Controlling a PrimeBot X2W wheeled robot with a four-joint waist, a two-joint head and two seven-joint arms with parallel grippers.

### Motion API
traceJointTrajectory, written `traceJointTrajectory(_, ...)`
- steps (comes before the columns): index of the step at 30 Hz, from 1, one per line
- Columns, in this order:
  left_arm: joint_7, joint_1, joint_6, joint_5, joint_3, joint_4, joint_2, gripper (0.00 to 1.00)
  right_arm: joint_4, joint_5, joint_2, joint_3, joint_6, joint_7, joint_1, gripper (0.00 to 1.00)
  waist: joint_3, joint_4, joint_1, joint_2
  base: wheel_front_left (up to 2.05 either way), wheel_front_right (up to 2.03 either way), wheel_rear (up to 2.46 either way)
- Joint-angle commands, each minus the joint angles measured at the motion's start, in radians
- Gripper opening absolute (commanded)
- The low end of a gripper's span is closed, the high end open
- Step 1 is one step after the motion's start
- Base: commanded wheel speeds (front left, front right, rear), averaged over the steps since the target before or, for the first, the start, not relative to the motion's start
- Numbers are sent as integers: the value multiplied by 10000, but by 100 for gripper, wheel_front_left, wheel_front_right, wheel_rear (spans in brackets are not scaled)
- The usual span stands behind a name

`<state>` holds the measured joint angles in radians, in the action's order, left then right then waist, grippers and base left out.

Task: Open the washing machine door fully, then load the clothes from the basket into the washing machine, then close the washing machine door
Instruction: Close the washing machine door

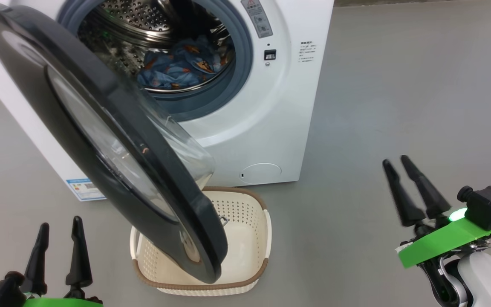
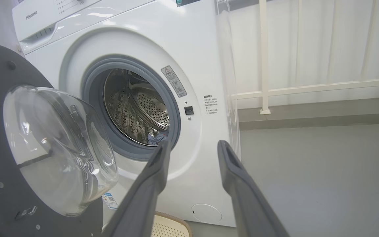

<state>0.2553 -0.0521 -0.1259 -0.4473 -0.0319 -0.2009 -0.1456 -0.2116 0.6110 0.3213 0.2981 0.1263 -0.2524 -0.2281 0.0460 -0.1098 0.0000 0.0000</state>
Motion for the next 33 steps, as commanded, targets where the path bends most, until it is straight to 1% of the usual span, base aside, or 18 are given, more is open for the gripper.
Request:
traceJointTrajectory(1,64,-137,-47,85,-278,307,-174,100,372,70,126,123,44,-93,-195,0,10,104,0,0,0,0,0)
traceJointTrajectory(8,64,-150,-47,69,-255,239,-99,100,762,136,173,336,44,-93,-576,0,-99,661,0,0,0,0,0)
traceJointTrajectory(16,64,-116,-47,-23,-136,110,-29,100,1291,230,161,733,44,-93,-1191,0,-297,1622,0,0,0,0,0)
traceJointTrajectory(25,64,-93,-48,-126,-88,-13,-47,100,2617,85,63,959,44,-93,-1540,0,-452,2644,0,0,0,0,0)
traceJointTrajectory(30,64,-67,-48,-203,-49,-72,-82,100,3549,-97,-20,1295,44,-93,-1505,0,-510,2936,0,0,0,0,0)
traceJointTrajectory(33,64,-60,-48,-215,-33,-91,-87,100,3852,-101,-76,1521,44,-93,-1468,0,-539,3006,0,0,0,0,0)
